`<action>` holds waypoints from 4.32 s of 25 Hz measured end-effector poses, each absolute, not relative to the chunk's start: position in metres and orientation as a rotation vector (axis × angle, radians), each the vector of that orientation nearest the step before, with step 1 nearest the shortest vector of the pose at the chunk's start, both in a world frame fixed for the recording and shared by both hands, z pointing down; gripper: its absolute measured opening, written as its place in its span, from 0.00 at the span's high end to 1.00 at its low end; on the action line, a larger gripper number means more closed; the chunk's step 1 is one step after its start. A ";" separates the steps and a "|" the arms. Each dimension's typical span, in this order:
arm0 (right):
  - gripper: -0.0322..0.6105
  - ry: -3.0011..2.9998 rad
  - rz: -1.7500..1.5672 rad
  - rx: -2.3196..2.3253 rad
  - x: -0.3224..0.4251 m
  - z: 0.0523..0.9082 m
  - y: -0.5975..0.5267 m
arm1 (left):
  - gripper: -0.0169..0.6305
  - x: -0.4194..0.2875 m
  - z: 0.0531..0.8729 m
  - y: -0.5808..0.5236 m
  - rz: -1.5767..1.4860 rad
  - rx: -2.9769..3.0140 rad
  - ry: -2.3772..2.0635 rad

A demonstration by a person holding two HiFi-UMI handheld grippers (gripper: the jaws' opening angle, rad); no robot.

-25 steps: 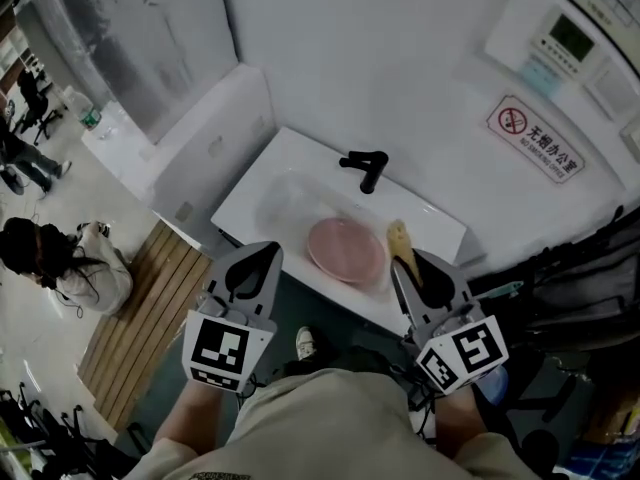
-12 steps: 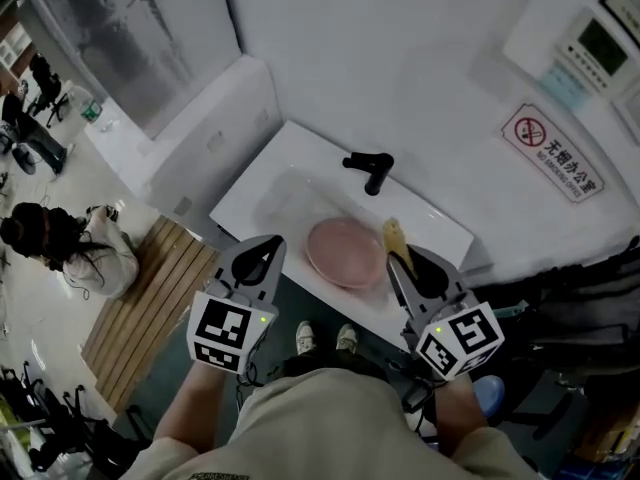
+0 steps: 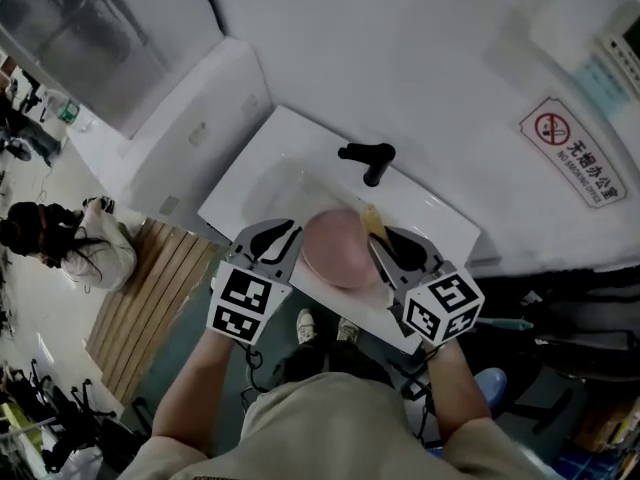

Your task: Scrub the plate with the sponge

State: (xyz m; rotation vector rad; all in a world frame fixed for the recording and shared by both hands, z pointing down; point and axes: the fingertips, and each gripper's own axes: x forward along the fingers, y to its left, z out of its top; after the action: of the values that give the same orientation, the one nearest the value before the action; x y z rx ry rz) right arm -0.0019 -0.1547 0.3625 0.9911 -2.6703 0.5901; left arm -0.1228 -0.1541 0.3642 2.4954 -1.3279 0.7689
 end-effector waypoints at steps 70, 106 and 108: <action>0.83 -1.856 0.767 0.167 0.007 0.675 -0.111 | 0.94 -0.137 0.687 -0.223 1.151 1.844 -0.855; 0.83 -1.821 0.771 0.317 0.014 0.708 -0.157 | 0.95 -0.142 0.689 -0.236 1.065 1.821 -0.925; 0.83 -1.850 0.763 0.236 0.012 0.693 -0.140 | 0.95 -0.142 0.689 -0.237 1.056 1.823 -0.925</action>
State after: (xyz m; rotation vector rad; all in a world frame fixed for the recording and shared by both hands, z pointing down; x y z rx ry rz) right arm 0.0124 -0.1395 0.6934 0.2360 -1.8499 0.7628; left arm -0.1419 -0.2367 0.6887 1.8227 -0.9252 1.0562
